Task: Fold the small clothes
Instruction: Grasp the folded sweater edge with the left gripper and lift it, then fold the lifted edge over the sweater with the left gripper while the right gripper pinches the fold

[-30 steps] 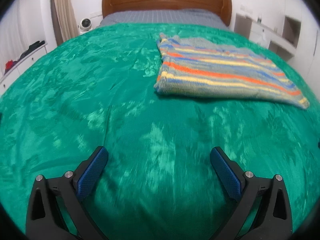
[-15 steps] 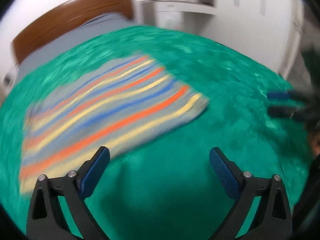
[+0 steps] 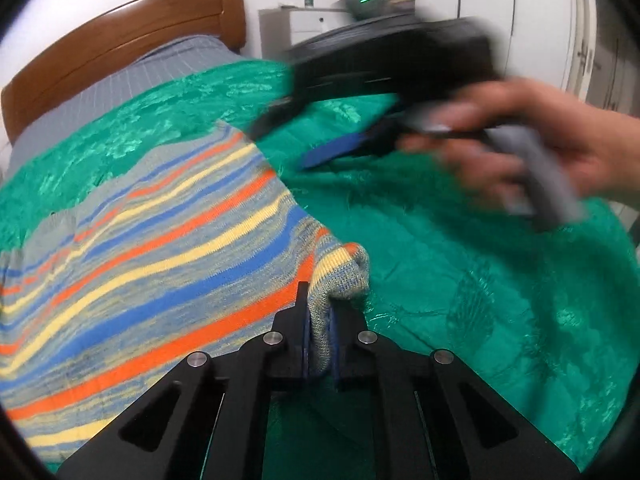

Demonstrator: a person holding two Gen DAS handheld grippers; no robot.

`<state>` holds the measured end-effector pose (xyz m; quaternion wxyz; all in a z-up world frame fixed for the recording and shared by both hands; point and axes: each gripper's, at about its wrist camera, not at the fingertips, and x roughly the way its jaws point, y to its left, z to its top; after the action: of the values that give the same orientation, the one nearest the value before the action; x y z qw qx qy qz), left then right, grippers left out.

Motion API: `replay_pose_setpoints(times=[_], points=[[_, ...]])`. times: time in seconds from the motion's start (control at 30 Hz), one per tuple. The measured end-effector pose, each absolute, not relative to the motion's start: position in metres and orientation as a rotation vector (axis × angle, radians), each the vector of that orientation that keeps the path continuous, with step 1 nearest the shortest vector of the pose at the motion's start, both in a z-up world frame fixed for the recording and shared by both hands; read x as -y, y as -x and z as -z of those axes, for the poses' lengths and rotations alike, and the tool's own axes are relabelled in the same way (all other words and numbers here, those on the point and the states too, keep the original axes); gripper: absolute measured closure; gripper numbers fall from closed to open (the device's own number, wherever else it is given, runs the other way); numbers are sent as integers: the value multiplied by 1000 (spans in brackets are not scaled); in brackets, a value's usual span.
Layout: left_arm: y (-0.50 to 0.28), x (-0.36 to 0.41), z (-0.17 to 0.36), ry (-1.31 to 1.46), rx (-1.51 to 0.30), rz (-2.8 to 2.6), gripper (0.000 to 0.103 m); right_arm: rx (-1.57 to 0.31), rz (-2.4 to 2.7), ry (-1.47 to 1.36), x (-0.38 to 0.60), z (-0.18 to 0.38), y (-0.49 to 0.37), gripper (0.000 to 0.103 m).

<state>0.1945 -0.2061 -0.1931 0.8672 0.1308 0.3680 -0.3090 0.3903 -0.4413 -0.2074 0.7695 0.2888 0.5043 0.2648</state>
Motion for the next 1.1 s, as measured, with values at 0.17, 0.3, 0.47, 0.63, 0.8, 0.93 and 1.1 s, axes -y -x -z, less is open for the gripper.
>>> replay_pose_setpoints(times=[0.17,0.3,0.47,0.63,0.8,0.93,1.1], points=[[-200,174,176,-107,-764,630,98,-1085,-514,-657,412,212,-438,96],[-199,106,151,98,-730,561,98,-1035,-568,-499,369,156,-434,96],[-195,20,139,257,-705,432,98,-1031,-669,-387,273,113,-441,96],[-194,-52,153,346,-740,287,98,-1083,-740,-314,158,127,-455,96],[-195,-89,176,370,-806,187,97,-1135,-751,-265,82,163,-459,95],[-195,-111,192,357,-863,115,81,-1162,-836,-413,68,187,-457,83],[-180,-129,176,390,-812,84,34,-1080,-815,-424,100,164,-439,71]])
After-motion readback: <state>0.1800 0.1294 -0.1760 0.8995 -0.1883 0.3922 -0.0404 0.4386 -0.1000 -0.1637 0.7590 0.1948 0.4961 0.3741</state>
